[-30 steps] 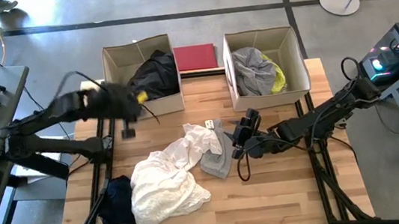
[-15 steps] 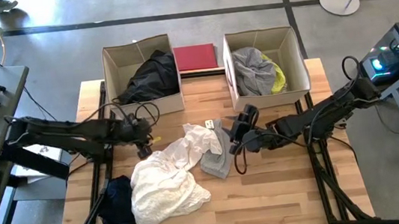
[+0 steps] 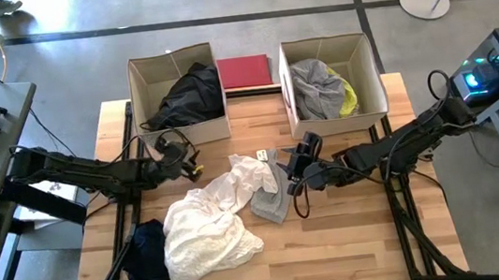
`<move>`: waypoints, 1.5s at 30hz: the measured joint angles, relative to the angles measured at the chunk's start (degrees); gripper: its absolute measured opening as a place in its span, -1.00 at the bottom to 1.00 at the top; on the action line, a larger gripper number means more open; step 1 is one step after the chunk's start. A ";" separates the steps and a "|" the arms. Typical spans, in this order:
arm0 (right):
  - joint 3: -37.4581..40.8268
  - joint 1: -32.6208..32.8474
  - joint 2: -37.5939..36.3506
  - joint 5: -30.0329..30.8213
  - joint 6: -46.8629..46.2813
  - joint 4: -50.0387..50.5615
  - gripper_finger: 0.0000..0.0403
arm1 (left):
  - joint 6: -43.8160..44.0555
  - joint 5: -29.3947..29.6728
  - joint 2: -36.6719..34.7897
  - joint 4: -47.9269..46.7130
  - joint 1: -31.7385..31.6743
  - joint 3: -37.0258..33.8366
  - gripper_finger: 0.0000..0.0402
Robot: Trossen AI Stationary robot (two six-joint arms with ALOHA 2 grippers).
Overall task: Sort clothes
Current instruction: Put the black cloth into the left laundry organizer
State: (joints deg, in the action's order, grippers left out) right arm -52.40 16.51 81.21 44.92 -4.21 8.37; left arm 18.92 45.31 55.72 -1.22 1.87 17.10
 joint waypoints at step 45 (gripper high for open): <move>0.00 0.40 0.00 -3.66 -2.40 -0.53 -0.10 | -32.38 -18.82 -4.37 2.51 -40.49 19.72 -1.00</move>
State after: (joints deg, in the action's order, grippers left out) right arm -52.40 16.91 81.21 41.25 -6.61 7.84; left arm -13.46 26.48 51.36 1.29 -38.62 36.82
